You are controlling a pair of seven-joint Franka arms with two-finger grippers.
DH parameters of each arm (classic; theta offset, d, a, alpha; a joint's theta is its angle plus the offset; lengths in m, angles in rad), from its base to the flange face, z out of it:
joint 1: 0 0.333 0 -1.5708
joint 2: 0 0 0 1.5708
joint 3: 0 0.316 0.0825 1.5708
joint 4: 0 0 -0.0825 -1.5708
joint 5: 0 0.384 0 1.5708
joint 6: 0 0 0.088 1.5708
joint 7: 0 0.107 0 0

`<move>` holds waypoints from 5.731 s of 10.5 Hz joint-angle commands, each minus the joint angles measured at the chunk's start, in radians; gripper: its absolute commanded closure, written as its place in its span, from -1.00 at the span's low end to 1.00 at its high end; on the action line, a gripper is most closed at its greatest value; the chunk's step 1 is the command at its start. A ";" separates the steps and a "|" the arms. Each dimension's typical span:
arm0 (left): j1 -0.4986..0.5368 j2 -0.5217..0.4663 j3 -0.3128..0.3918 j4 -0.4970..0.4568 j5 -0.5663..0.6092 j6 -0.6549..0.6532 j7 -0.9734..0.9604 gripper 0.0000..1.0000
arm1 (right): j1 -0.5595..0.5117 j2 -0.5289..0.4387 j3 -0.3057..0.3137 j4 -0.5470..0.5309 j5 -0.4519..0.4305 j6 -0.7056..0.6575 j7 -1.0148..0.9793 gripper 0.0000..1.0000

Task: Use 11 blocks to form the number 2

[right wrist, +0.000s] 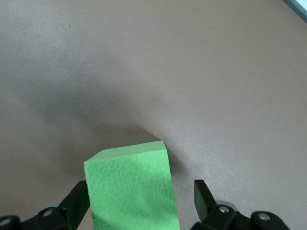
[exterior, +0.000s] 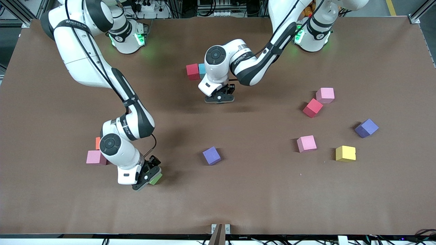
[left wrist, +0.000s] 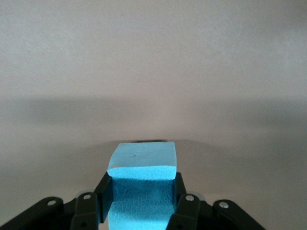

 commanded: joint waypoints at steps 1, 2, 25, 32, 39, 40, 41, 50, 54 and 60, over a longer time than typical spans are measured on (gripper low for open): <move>-0.011 0.011 -0.005 0.008 0.029 0.010 -0.034 1.00 | -0.021 0.015 0.021 0.028 0.090 -0.031 -0.038 -0.90; -0.010 0.011 -0.005 0.006 0.030 0.010 -0.047 1.00 | -0.020 0.015 0.019 0.028 0.121 -0.031 -0.042 -0.90; -0.016 0.020 -0.032 -0.024 0.050 0.033 -0.077 1.00 | 0.066 -0.011 -0.002 0.060 0.208 -0.169 0.178 0.05; -0.016 0.025 -0.039 -0.024 0.049 0.033 -0.077 1.00 | 0.126 -0.022 -0.086 0.124 0.210 -0.317 0.198 0.05; -0.013 0.033 -0.041 -0.023 0.050 0.033 -0.095 0.82 | 0.149 -0.037 -0.135 0.154 0.233 -0.400 0.200 0.05; -0.013 0.033 -0.039 -0.023 0.050 0.033 -0.086 -0.36 | 0.146 -0.039 -0.134 0.155 0.233 -0.408 0.198 0.05; -0.013 0.033 -0.041 -0.023 0.062 0.032 -0.081 -0.99 | 0.145 -0.039 -0.134 0.155 0.233 -0.411 0.198 0.05; 0.006 -0.067 -0.047 -0.017 0.067 -0.028 -0.052 -1.00 | 0.166 -0.060 -0.129 0.154 0.287 -0.434 0.304 0.05; 0.108 -0.136 -0.048 -0.020 0.067 -0.095 0.108 -1.00 | 0.177 -0.074 -0.123 0.154 0.290 -0.457 0.349 0.05; 0.448 -0.286 -0.172 -0.202 0.104 -0.151 0.449 -1.00 | 0.243 -0.111 -0.129 0.143 0.291 -0.509 0.430 0.05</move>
